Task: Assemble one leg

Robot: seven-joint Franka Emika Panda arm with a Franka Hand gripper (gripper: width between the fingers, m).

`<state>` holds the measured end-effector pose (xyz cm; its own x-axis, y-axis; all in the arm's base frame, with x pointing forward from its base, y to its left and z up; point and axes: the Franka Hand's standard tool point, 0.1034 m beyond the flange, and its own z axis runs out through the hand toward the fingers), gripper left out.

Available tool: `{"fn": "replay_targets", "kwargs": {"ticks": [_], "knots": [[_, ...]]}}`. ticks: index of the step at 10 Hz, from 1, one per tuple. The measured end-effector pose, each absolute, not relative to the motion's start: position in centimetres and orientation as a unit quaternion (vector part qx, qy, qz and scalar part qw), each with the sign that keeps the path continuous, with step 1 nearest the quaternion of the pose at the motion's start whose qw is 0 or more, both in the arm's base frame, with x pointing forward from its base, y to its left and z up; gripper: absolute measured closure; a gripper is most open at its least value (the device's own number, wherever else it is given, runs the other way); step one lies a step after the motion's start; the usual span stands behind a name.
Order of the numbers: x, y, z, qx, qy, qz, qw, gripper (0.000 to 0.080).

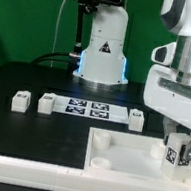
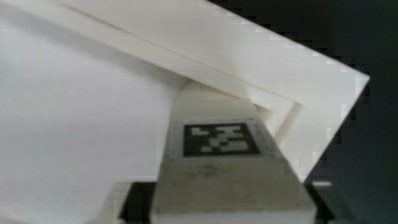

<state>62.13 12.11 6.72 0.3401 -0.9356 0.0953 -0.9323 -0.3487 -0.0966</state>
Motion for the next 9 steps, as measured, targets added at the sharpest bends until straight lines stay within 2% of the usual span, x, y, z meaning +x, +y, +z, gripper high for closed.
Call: {"fn": "replay_targets", "kwargs": {"ticks": [2, 4, 5, 6, 7, 8, 9], "knots": [[62.11, 12.12, 6.74, -0.763, 0.642, -0.065, 0.02, 0.0508], [62.12, 12.09, 6.74, -0.783, 0.618, -0.065, 0.018, 0.0508], [62.1, 12.17, 6.73, -0.782, 0.62, -0.064, 0.019, 0.0348], [62.07, 12.25, 6.72, -0.788, 0.612, -0.064, 0.019, 0.0223], [62.06, 12.24, 6.68, -0.834, 0.548, -0.068, 0.013, 0.0223], [62.03, 12.19, 6.64, -0.858, 0.509, -0.069, 0.01, 0.0164], [62.11, 11.96, 6.72, -0.897, 0.437, -0.07, 0.004, 0.0154]]}}
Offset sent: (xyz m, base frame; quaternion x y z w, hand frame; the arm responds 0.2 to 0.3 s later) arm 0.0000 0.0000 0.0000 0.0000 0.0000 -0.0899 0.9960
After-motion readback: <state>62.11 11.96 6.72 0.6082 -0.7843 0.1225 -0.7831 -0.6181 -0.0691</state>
